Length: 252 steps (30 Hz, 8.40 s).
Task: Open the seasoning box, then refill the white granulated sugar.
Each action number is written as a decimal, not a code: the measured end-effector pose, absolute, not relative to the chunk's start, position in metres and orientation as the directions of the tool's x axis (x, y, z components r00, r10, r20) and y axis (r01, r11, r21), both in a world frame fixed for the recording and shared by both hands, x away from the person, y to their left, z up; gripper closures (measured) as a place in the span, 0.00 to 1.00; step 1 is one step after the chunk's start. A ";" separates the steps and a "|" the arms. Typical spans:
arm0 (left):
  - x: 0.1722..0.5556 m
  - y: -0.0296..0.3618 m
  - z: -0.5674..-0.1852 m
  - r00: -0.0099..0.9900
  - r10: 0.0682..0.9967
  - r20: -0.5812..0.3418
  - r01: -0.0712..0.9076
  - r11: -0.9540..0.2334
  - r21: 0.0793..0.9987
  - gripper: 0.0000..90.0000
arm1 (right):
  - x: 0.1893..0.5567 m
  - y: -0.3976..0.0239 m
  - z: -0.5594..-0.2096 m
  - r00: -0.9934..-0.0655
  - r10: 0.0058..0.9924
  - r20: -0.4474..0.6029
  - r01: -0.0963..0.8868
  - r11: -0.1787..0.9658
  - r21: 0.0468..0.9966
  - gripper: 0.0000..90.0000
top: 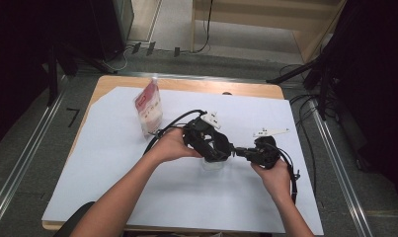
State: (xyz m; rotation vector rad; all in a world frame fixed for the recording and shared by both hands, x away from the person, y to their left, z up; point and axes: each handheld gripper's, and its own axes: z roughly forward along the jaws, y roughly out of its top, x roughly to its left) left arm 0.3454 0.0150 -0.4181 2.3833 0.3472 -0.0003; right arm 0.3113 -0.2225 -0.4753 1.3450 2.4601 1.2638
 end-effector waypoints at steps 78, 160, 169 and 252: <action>0.340 -0.002 -0.398 0.972 0.093 -0.217 0.216 -0.726 0.653 0.87 | 0.307 -0.226 -0.478 -0.619 0.724 0.305 0.664 0.275 0.695 0.98; 0.322 0.245 -0.388 0.731 0.638 -0.242 0.598 -0.427 0.679 0.47 | 0.278 -0.247 -0.470 -0.669 0.692 0.272 0.598 0.283 0.750 0.57; 0.337 0.251 -0.387 0.686 0.692 -0.223 0.600 -0.365 0.712 0.43 | 0.277 -0.245 -0.470 -0.670 0.692 0.268 0.594 0.284 0.753 0.56; 0.344 0.195 -0.336 0.756 0.590 -0.284 0.567 -0.375 0.733 1.00 | 0.228 -0.132 -0.449 -0.815 0.521 0.253 0.506 0.428 0.749 0.66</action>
